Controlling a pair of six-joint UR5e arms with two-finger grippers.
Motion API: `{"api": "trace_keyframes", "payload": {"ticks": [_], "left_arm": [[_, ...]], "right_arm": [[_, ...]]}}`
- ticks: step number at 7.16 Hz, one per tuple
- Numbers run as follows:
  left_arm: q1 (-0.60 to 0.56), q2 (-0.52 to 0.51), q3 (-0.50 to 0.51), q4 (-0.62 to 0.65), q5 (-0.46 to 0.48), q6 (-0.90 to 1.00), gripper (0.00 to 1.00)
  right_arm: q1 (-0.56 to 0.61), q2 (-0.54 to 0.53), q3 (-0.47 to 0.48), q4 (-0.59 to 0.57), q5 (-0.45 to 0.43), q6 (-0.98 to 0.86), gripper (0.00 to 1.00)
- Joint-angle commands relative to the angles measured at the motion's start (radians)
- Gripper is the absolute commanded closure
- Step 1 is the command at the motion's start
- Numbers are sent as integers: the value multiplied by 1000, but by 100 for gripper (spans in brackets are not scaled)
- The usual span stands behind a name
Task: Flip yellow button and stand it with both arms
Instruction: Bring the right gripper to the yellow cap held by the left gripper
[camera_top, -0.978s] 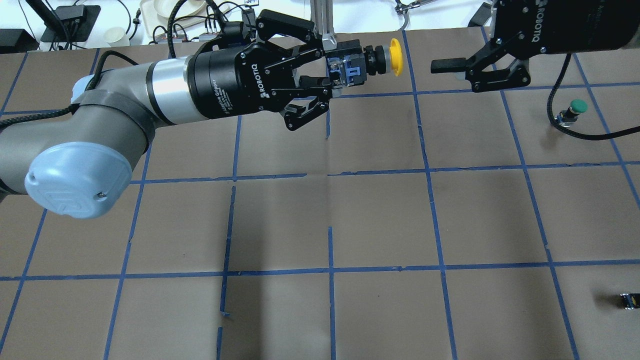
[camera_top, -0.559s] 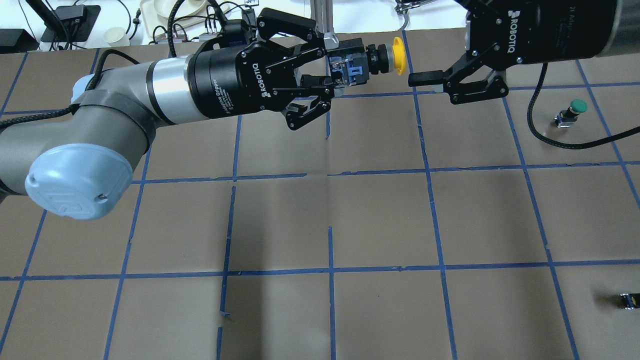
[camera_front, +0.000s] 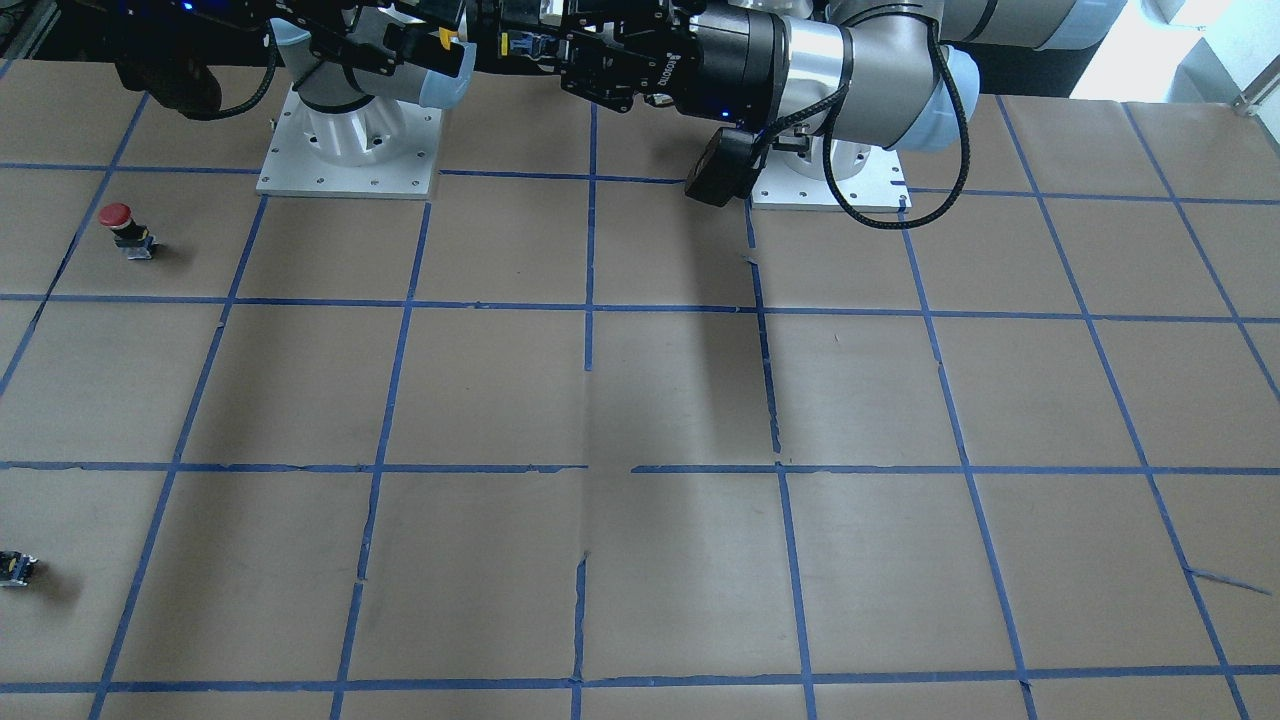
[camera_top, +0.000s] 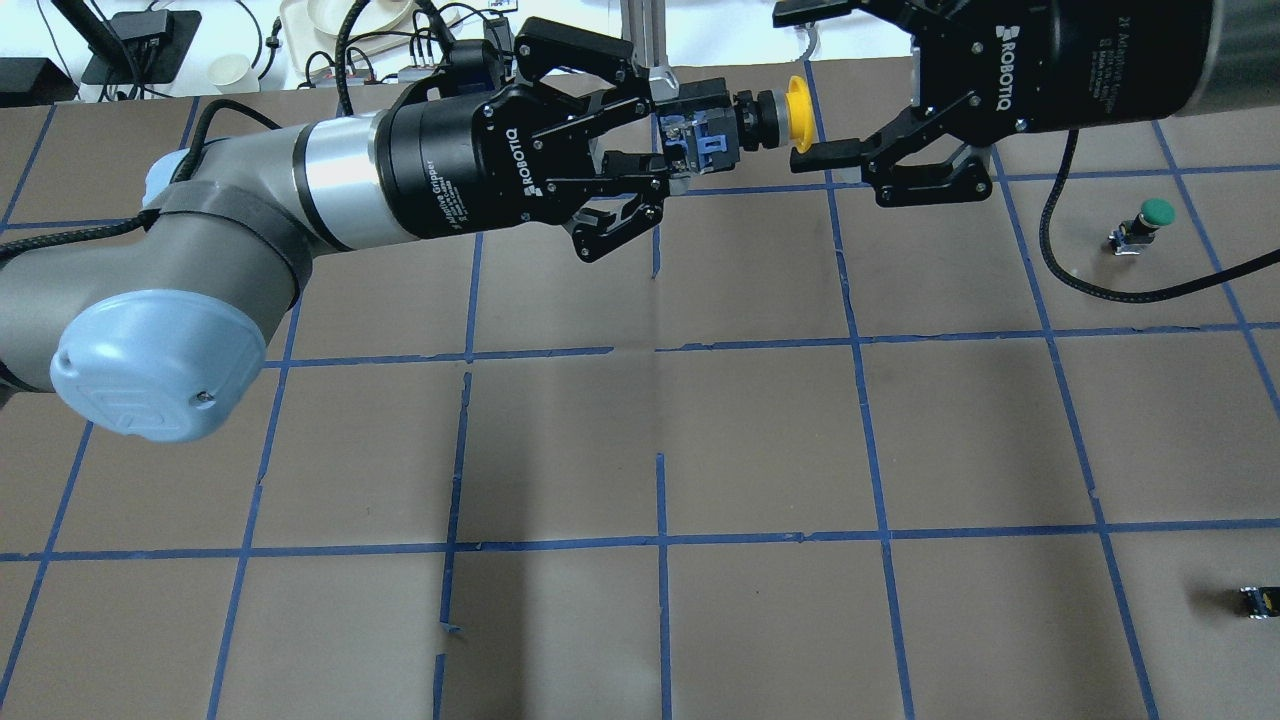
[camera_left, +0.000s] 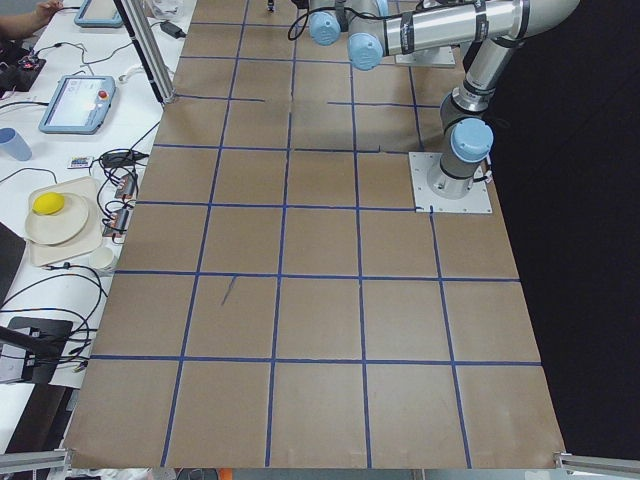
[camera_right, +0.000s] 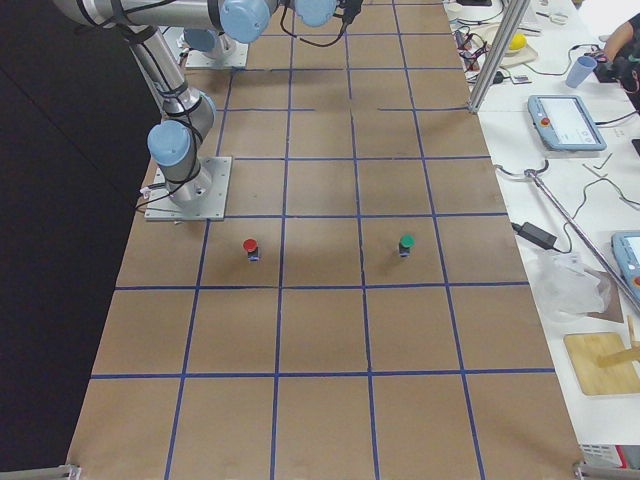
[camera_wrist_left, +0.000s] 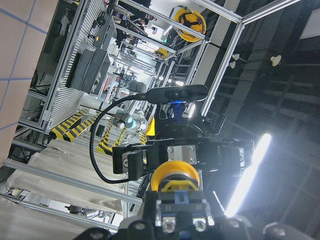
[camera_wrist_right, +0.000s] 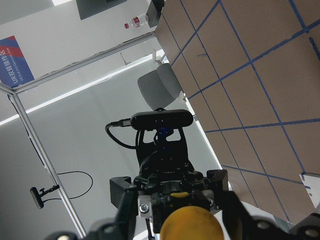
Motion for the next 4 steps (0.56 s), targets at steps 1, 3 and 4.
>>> {"api": "trace_keyframes", "payload": {"ticks": [1,3,4], "left_arm": [[0,1,0,0,0,-2,84],[0,0,2,0,1,-2,84],[0,1,2,1,1,-2,84]], "right_arm": [[1,-2,-2,-4,-60,-4,67],[1,-1,-5,-3,-64,-2,68],[1,1,-6,-3,-64,-2,68]]}}
